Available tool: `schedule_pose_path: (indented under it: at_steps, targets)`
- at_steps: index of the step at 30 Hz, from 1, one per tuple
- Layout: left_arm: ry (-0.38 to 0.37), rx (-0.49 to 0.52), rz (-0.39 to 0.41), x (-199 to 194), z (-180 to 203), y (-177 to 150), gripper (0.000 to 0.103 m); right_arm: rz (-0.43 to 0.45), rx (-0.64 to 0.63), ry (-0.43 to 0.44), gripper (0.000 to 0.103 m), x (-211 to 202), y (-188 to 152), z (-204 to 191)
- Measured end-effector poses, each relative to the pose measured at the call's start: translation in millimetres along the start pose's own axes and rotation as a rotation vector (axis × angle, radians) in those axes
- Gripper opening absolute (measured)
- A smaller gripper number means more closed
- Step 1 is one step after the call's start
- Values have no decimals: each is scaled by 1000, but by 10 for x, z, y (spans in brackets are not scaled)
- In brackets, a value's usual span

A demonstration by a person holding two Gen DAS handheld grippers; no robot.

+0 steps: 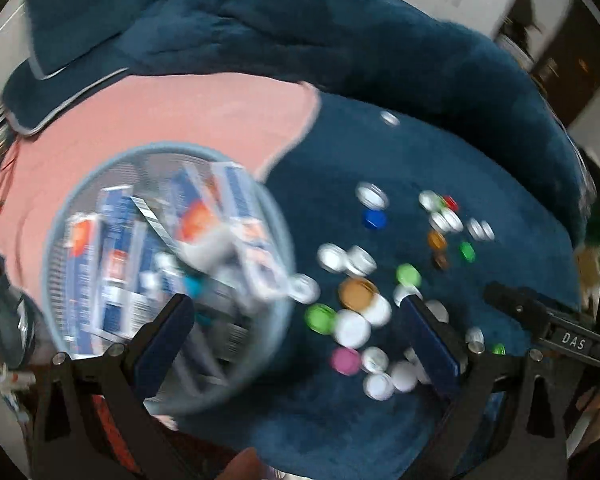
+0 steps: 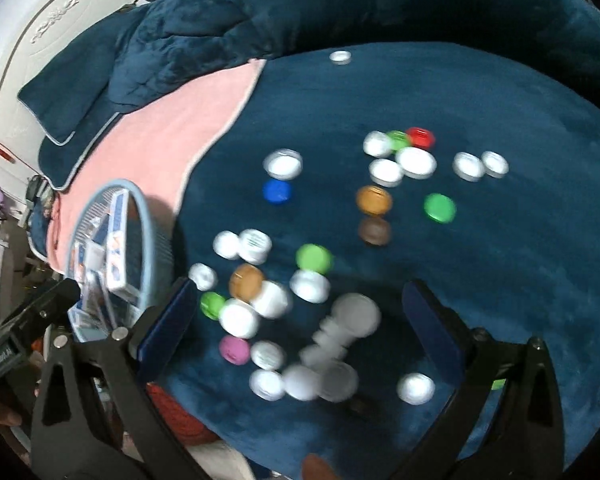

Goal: Organize objects
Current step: 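Move both open tools back over the caps on the table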

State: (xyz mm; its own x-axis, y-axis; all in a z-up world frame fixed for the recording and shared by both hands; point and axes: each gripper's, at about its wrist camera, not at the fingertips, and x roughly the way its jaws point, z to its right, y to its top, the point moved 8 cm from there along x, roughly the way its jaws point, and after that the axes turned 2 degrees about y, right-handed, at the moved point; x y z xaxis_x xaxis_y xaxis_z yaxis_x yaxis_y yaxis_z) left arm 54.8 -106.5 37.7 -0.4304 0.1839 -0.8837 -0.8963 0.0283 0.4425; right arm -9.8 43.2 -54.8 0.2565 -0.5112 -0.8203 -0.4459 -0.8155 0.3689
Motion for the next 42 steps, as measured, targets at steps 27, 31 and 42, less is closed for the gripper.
schedule_pose_path:
  at_steps: [27,31,42]
  targets:
    - [95,226,-265,1210,264,-1457,103,-333,43,-244,103,501,-1723,1519]
    - [77,231,-260,1213,263,-1447,103,-313,13,-263,103,501,-1717,1546]
    - [76,228,-235,1048,262,-1449,103,-204,-63,-244,102,287,-1468,1586]
